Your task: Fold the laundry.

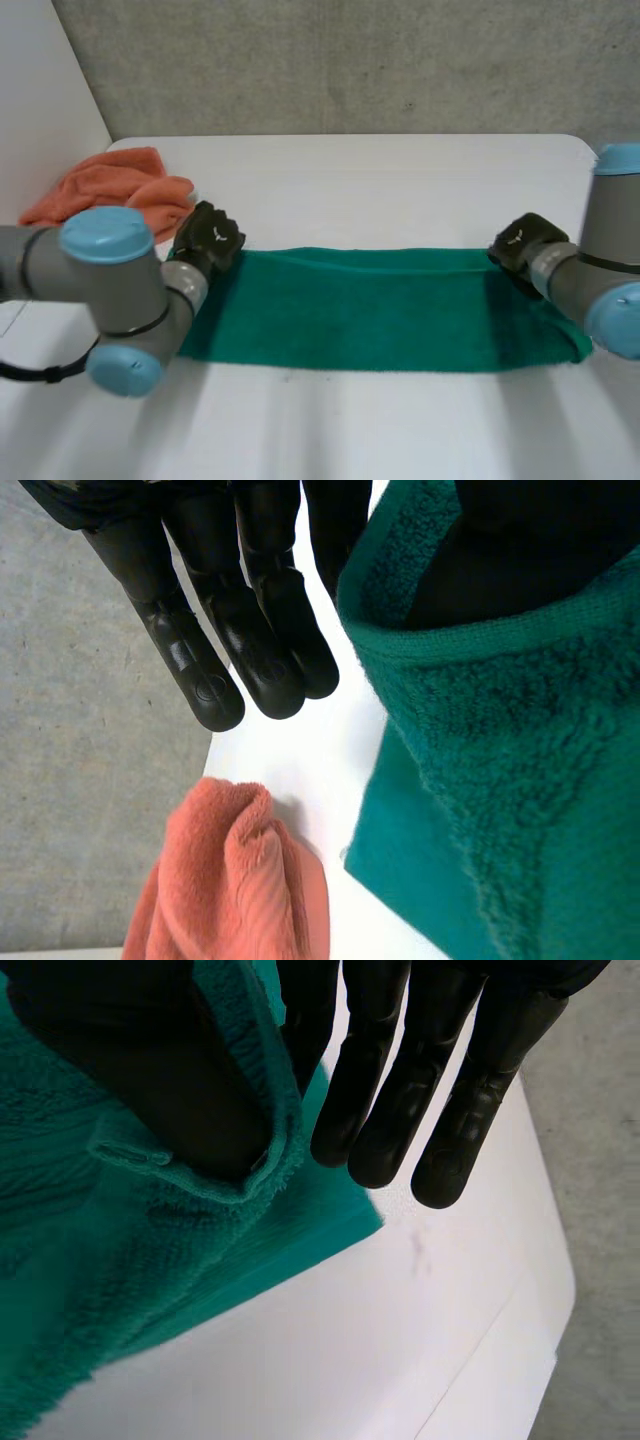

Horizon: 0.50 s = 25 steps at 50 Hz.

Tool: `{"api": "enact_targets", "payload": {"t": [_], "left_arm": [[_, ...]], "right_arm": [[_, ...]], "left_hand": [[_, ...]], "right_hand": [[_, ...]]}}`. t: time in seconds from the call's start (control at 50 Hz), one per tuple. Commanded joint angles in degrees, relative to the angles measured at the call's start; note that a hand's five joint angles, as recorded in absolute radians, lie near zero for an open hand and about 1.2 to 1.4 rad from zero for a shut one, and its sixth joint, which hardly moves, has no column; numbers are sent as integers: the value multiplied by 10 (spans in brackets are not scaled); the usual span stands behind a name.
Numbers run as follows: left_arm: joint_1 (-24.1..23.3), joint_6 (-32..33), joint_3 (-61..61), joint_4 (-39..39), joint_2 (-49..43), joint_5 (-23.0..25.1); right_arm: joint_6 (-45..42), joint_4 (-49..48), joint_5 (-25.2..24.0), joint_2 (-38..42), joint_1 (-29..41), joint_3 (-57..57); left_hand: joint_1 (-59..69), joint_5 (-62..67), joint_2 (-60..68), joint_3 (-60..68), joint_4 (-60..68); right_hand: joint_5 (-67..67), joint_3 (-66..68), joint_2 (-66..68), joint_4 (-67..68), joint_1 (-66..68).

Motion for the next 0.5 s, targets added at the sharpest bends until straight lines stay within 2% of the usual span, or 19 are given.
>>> {"api": "enact_targets", "payload": {"t": [0.02, 0.14, 0.2, 0.22, 0.24, 0.26, 0.28, 0.3, 0.32, 0.4, 0.46, 0.5], "left_arm": [[-1, -1, 110, -4, -87, -17], [-2, -6, 141, 7, -100, -18], [-6, -8, 142, 17, -99, -18], [-7, -8, 142, 21, -99, -20], [-8, -8, 142, 22, -98, -21], [-10, -8, 142, 21, -98, -20], [-11, -5, 141, 20, -97, -19], [-13, -5, 139, 19, -95, -19], [-17, -6, 137, 19, -92, -20], [-32, -18, 114, 18, -81, -21], [-30, -33, 85, 18, -49, -21], [-29, -55, 51, 18, -14, -18]], "right_arm": [[-4, -78, 19, 68, 17, -79], [-7, -133, 34, 95, 32, -115], [-8, -152, 38, 99, 34, -126], [-6, -154, 40, 100, 34, -129], [-4, -156, 43, 100, 34, -130], [-3, -155, 54, 100, 35, -132], [-3, -154, 58, 99, 35, -133], [-4, -152, 65, 98, 35, -133], [-2, -152, 71, 96, 34, -132], [17, -145, 92, 66, 28, -105], [49, -146, 86, 32, 28, -63], [84, -145, 75, -20, 26, -17]], "left_hand": [[142, 141, 114, 116, 111], [128, 128, 101, 103, 98], [21, 21, -6, -4, -10], [-73, -73, -100, -98, -103], [-205, -205, -232, -230, -236], [-558, -559, -586, -584, -589], [-502, -502, -529, -527, -533], [-488, -488, -515, -513, -518], [-558, -559, -586, -584, -589], [-558, -559, -586, -584, -589], [-558, -559, -586, -584, -589], [-558, -559, -586, -584, -589]], "right_hand": [[126, 124, 129, 120, 234], [126, 124, 129, 120, 234], [126, 124, 129, 120, 234], [126, 124, 129, 120, 234], [-20, -22, -17, -26, 88], [-370, -371, -367, -376, -261], [-574, -576, -571, -580, -466], [-574, -576, -571, -580, -466], [-574, -576, -571, -580, -466], [-574, -576, -571, -580, -466], [-574, -576, -571, -580, -466], [-574, -576, -571, -580, -466]]}}
